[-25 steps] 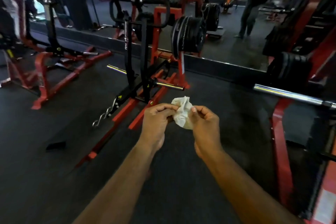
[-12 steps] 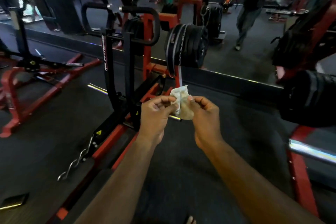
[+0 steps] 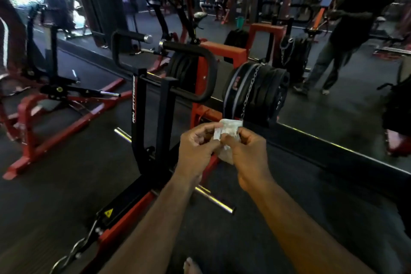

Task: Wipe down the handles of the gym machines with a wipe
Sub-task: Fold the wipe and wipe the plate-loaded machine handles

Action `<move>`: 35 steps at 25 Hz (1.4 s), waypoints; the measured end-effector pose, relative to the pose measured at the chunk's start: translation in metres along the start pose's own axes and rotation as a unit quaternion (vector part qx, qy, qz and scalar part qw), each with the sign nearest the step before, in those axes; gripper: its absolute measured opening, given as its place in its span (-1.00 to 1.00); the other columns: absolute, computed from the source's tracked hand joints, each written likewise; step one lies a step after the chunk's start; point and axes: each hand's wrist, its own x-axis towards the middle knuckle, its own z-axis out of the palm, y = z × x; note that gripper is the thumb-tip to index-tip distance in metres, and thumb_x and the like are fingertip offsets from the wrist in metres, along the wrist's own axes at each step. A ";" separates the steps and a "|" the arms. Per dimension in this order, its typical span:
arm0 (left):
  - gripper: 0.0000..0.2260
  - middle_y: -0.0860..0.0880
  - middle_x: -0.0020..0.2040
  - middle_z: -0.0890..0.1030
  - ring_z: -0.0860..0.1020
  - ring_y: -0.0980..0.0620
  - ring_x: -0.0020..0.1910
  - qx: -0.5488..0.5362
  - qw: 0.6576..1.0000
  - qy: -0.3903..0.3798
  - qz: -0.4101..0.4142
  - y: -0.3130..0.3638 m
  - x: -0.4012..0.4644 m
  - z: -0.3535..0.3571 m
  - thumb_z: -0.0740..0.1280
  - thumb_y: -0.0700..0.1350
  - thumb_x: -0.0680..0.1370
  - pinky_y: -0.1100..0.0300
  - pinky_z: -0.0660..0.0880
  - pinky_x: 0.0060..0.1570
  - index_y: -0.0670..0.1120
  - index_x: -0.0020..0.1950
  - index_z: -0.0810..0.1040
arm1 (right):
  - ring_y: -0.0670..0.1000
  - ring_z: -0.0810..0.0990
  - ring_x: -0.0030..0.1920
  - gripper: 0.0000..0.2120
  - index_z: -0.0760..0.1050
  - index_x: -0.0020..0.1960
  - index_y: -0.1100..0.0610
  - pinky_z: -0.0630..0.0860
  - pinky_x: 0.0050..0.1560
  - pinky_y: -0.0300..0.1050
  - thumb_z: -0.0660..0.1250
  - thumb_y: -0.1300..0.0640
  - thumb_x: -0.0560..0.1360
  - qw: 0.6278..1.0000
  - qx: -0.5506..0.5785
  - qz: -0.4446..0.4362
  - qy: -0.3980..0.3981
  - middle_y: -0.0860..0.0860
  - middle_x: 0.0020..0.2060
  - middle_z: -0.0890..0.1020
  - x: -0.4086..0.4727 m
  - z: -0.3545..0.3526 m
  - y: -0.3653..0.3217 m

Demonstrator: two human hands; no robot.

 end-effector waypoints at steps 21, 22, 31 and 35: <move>-0.78 -0.08 -0.28 0.61 0.54 0.03 -0.31 0.058 0.988 0.000 -0.142 -0.103 0.353 0.005 0.22 -0.24 0.59 0.16 0.47 -0.22 -0.32 -0.15 0.60 | 0.04 0.64 0.15 -0.73 0.63 0.15 0.19 0.53 0.17 -0.15 0.24 0.14 0.58 0.757 -0.467 -0.392 -0.234 0.14 0.20 0.64 0.366 0.096 -0.063; -0.79 -0.11 -0.27 0.61 0.54 -0.02 -0.30 0.078 0.985 -0.004 -0.156 -0.111 0.358 0.004 0.24 -0.24 0.56 0.13 0.45 -0.20 -0.31 -0.16 0.60 | 0.01 0.68 -0.05 -0.77 0.67 0.04 0.20 0.52 -0.02 -0.25 0.26 0.15 0.58 0.746 -0.484 -0.384 -0.248 0.12 0.03 0.70 0.379 0.105 -0.072; -0.80 -0.35 -0.22 0.57 0.51 -0.14 -0.23 0.110 0.959 0.093 -0.244 -0.120 0.371 0.003 0.31 -0.15 0.42 0.05 0.42 -0.20 -0.31 -0.19 0.57 | -0.34 0.53 -0.04 -0.76 0.62 0.21 0.06 0.31 -0.11 -0.64 0.36 0.11 0.56 0.798 -0.398 -0.259 -0.371 -0.16 0.06 0.64 0.433 0.130 -0.080; -0.85 -0.16 -0.29 0.65 0.59 0.05 -0.27 0.214 0.953 0.063 -0.205 -0.119 0.368 0.003 0.37 -0.16 0.47 0.10 0.52 -0.18 -0.17 -0.27 0.59 | -0.30 0.49 -0.11 -0.79 0.65 0.12 0.06 0.31 -0.14 -0.56 0.36 0.25 0.54 0.737 -0.416 -0.360 -0.392 -0.15 -0.08 0.53 0.420 0.092 -0.082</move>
